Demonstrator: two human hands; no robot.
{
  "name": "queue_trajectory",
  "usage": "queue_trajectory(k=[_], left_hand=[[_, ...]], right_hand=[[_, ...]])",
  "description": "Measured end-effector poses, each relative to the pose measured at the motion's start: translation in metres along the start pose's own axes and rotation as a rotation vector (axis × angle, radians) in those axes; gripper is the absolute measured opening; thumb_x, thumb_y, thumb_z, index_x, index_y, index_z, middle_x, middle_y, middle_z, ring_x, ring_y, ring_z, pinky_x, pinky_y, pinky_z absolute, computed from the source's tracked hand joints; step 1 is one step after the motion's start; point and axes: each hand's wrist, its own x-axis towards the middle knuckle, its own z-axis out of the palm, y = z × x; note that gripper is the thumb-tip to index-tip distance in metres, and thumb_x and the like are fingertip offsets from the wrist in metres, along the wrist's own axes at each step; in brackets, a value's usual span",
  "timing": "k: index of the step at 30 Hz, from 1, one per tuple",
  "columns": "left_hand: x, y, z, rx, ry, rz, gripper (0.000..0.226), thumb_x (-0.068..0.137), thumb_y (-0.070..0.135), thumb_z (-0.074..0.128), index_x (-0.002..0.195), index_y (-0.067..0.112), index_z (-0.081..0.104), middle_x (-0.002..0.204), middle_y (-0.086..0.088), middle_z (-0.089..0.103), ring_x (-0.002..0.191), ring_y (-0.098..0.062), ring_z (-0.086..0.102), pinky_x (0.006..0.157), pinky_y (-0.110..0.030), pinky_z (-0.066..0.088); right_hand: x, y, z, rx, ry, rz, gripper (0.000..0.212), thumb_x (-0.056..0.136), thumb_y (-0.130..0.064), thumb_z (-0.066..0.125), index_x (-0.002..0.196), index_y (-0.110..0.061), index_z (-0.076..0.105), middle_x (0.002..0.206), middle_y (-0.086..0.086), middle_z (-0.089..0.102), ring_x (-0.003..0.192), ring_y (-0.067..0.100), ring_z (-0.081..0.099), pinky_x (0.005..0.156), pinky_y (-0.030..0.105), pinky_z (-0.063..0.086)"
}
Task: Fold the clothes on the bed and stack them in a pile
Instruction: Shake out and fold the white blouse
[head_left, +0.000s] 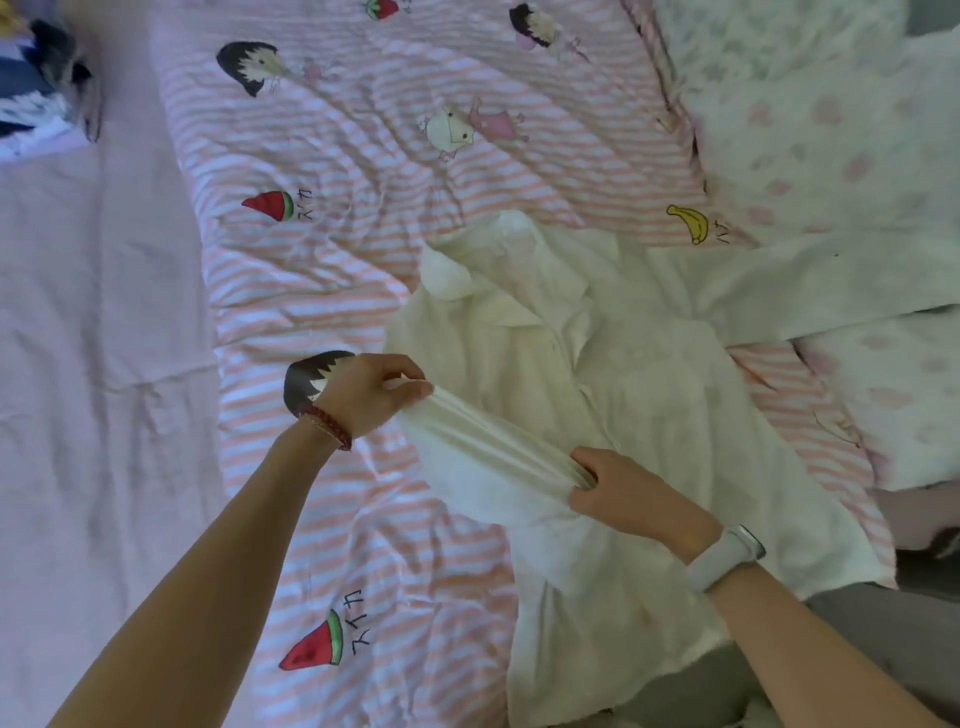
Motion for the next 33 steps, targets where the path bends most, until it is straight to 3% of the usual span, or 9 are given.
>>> queue_trajectory(k=[4, 7, 10, 15, 20, 24, 28, 30, 33], left_hand=[[0.014, 0.013, 0.004, 0.141, 0.131, 0.008, 0.008, 0.082, 0.026, 0.07, 0.079, 0.019, 0.072, 0.081, -0.003, 0.069, 0.092, -0.025, 0.061, 0.098, -0.042, 0.039], [0.023, 0.016, 0.0, 0.142, 0.2, 0.029, 0.009, 0.08, 0.023, 0.072, 0.081, 0.015, 0.074, 0.079, 0.005, 0.067, 0.094, -0.023, 0.064, 0.1, -0.04, 0.039], [0.031, 0.012, -0.003, 0.197, 0.151, -0.012, 0.005, 0.08, 0.03, 0.071, 0.077, 0.026, 0.07, 0.082, 0.008, 0.066, 0.101, -0.02, 0.06, 0.104, -0.043, 0.033], [0.055, 0.006, -0.001, 0.459, 0.164, -0.079, 0.017, 0.086, 0.042, 0.059, 0.091, 0.029, 0.069, 0.101, 0.002, 0.064, 0.114, -0.021, 0.046, 0.098, -0.033, 0.02], [0.081, 0.012, 0.016, 0.507, 0.197, -0.115, 0.024, 0.088, 0.042, 0.056, 0.097, 0.024, 0.069, 0.122, -0.005, 0.055, 0.121, -0.028, 0.039, 0.105, -0.043, 0.019], [0.096, 0.023, 0.038, 0.484, 0.19, -0.07, 0.023, 0.087, 0.041, 0.057, 0.091, 0.022, 0.068, 0.122, -0.002, 0.057, 0.125, -0.027, 0.039, 0.111, -0.05, 0.012], [0.102, 0.036, 0.071, 0.436, 0.324, 0.032, 0.021, 0.086, 0.037, 0.06, 0.093, 0.019, 0.069, 0.127, -0.001, 0.054, 0.128, -0.026, 0.035, 0.112, -0.051, 0.008], [0.099, 0.04, 0.092, 0.463, 0.374, 0.091, 0.027, 0.087, 0.034, 0.06, 0.109, 0.019, 0.065, 0.138, -0.004, 0.047, 0.132, -0.029, 0.032, 0.112, -0.052, 0.008], [0.082, 0.037, 0.127, 0.491, 0.379, 0.068, 0.05, 0.089, 0.033, 0.055, 0.137, 0.024, 0.044, 0.151, -0.006, 0.027, 0.141, -0.031, 0.016, 0.111, -0.056, 0.003]], right_hand=[[0.004, 0.011, -0.001, 0.043, 0.219, 0.084, 0.012, 0.085, -0.018, 0.047, 0.075, -0.015, 0.042, 0.075, -0.001, 0.044, 0.063, 0.016, 0.04, 0.058, 0.029, 0.031], [0.005, 0.021, -0.003, 0.001, 0.4, 0.143, 0.014, 0.086, -0.019, 0.048, 0.093, -0.015, 0.059, 0.104, 0.001, 0.05, 0.092, 0.021, 0.051, 0.069, 0.029, 0.041], [0.005, 0.034, -0.007, -0.042, 0.517, 0.224, 0.019, 0.087, -0.02, 0.048, 0.098, -0.015, 0.063, 0.113, 0.004, 0.05, 0.102, 0.024, 0.047, 0.071, 0.029, 0.039], [0.005, 0.063, -0.02, 0.012, 0.562, 0.263, 0.016, 0.087, -0.017, 0.049, 0.097, -0.015, 0.06, 0.099, 0.004, 0.054, 0.087, 0.024, 0.051, 0.066, 0.029, 0.039], [0.002, 0.095, -0.044, 0.528, 0.614, 0.104, 0.013, 0.091, -0.01, 0.05, 0.086, -0.015, 0.06, 0.072, 0.002, 0.058, 0.062, 0.017, 0.05, 0.052, 0.022, 0.038], [0.012, 0.114, -0.054, 0.792, 0.844, 0.196, 0.017, 0.094, -0.019, 0.05, 0.086, -0.007, 0.059, 0.073, 0.002, 0.056, 0.066, 0.016, 0.049, 0.057, 0.024, 0.04], [0.02, 0.144, -0.064, 0.778, 1.048, 0.28, 0.025, 0.094, -0.019, 0.049, 0.075, -0.004, 0.054, 0.067, 0.003, 0.049, 0.067, 0.018, 0.043, 0.059, 0.027, 0.034], [0.022, 0.161, -0.067, 0.739, 1.094, 0.337, 0.028, 0.093, -0.02, 0.048, 0.071, -0.004, 0.052, 0.066, 0.002, 0.048, 0.068, 0.02, 0.043, 0.059, 0.029, 0.032], [0.026, 0.182, -0.066, 0.636, 1.093, 0.46, 0.032, 0.095, -0.024, 0.045, 0.066, -0.009, 0.049, 0.072, 0.006, 0.053, 0.075, 0.024, 0.045, 0.067, 0.031, 0.031]])
